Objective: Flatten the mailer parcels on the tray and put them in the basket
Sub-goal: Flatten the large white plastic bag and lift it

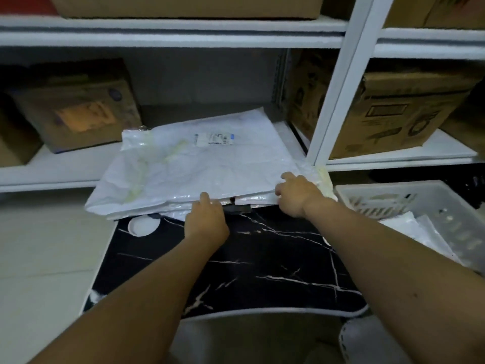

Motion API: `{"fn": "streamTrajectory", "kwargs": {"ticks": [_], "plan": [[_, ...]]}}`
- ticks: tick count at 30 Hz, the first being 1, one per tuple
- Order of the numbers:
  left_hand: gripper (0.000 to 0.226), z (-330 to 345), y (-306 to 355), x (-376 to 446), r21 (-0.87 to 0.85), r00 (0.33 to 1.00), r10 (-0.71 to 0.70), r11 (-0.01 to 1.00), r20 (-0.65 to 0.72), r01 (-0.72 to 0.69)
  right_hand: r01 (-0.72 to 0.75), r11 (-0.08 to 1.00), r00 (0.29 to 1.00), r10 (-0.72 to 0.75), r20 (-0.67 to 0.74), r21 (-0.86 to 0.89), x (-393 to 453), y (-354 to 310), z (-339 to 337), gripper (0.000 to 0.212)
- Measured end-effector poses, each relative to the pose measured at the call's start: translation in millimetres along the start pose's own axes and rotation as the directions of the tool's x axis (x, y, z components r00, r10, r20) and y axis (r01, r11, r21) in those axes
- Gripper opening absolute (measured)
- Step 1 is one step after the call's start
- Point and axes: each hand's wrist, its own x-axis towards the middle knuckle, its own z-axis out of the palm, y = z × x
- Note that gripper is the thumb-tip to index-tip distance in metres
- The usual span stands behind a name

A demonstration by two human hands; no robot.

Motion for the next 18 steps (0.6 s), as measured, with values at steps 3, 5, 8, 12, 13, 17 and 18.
{"fn": "streamTrajectory", "kwargs": {"ticks": [3,5,8,12,13,17,18], "plan": [[0.041,-6,-30,1,0.077,0.998,-0.053,0.996,-0.021,0.055,0.076,0.991,0.995,-0.083,-0.056,-0.112,10,-41,9,0.038],[0.044,-6,-49,3,0.123,0.996,-0.083,0.989,0.012,0.081,0.117,0.976,0.990,-0.128,-0.051,-0.186,15,-63,15,0.040],[0.047,-6,-69,6,0.161,0.990,-0.140,0.978,0.036,0.132,0.141,0.963,0.989,-0.149,-0.017,-0.228,22,-80,23,0.045],[0.053,-7,-85,12,0.158,0.982,-0.184,0.972,0.046,0.175,0.122,0.974,0.991,-0.130,-0.029,-0.191,23,-83,25,0.051],[0.056,-7,-88,14,0.152,0.983,-0.176,0.974,0.045,0.167,0.117,0.978,0.991,-0.125,-0.042,-0.171,21,-83,23,0.052],[0.058,-16,-90,17,0.150,0.991,-0.134,0.980,-0.014,0.135,0.095,0.995,0.991,-0.096,-0.098,-0.018,13,-84,8,0.060],[0.056,-20,-89,15,0.157,0.992,-0.120,0.980,-0.040,0.125,0.090,0.996,0.989,-0.087,-0.120,0.022,10,-84,4,0.063]]}}
